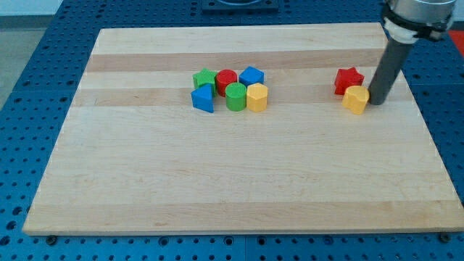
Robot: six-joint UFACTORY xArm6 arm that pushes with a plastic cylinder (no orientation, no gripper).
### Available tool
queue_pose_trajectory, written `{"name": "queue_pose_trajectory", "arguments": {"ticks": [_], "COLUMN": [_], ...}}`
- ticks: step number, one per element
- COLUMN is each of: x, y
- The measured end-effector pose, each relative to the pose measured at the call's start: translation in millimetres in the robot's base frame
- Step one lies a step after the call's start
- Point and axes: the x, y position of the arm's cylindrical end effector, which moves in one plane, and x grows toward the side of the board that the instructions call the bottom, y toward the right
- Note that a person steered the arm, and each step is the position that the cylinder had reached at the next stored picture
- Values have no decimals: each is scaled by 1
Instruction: Push the yellow heart away from the red star
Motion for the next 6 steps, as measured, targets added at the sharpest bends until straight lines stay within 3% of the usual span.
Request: {"name": "queue_pose_trajectory", "arguments": {"ticks": [2,6], "x": [0,19], "y": [-49,-85]}}
